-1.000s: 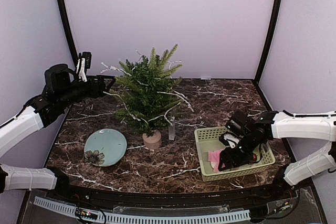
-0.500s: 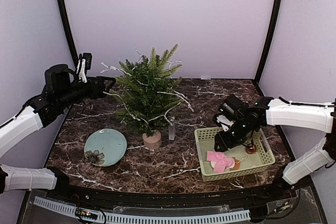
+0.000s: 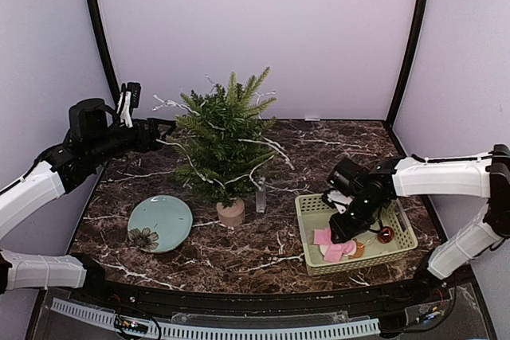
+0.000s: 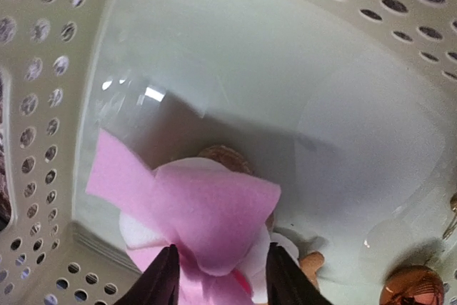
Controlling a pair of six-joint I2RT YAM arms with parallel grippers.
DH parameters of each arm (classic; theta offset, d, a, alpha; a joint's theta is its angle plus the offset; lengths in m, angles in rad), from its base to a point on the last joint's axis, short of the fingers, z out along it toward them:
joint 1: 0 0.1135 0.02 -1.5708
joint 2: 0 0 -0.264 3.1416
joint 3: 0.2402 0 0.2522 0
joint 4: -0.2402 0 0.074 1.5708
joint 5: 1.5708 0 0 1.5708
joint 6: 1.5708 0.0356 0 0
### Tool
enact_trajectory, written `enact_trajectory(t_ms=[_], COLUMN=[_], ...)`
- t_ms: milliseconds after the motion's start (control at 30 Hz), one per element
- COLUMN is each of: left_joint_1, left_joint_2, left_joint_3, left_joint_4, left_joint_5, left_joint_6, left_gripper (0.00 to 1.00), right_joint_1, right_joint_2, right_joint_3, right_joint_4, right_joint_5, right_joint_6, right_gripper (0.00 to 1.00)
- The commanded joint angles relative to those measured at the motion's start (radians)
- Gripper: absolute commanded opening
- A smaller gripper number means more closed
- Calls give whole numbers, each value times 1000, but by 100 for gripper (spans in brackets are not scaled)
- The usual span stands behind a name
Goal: Decorate the small christmas tree
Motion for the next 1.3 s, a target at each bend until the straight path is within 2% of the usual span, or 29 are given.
enact_trajectory(t_ms=[0, 133, 300, 533, 667, 867, 1033, 1267], left_joint_1=[4, 4, 4, 21, 23, 17, -80, -275], left_joint_2=[-27, -21, -20, -20, -94, -162, -143, -14], left_joint_3=[12, 15, 42, 36, -77, -274, -359, -455], left_joint_4=[0, -30, -86, -197, -194, -161, -94, 175], left_joint_5=[2, -13, -55, -84, -42, 40, 56, 44], left_joint_6=[6, -12, -25, -95, -215, -377, -459, -601], left_gripper=[81, 81, 81, 81, 78, 67, 66, 63], right_joint_1=[-5, -8, -7, -7, -7, -7, -7, -7], right_joint_2=[15, -13, -67, -151, -181, -192, -192, -203], right_joint_3=[15, 64, 154, 223, 229, 247, 245, 236], right_joint_4=[37, 40, 1, -17, 7, 21, 24, 33], right_joint_5=[-7, 8, 43, 78, 79, 70, 72, 72], right_joint_6=[-20, -34, -56, -114, -141, -162, -160, -156], right_gripper=[28, 11, 1, 0, 0, 0, 0, 0])
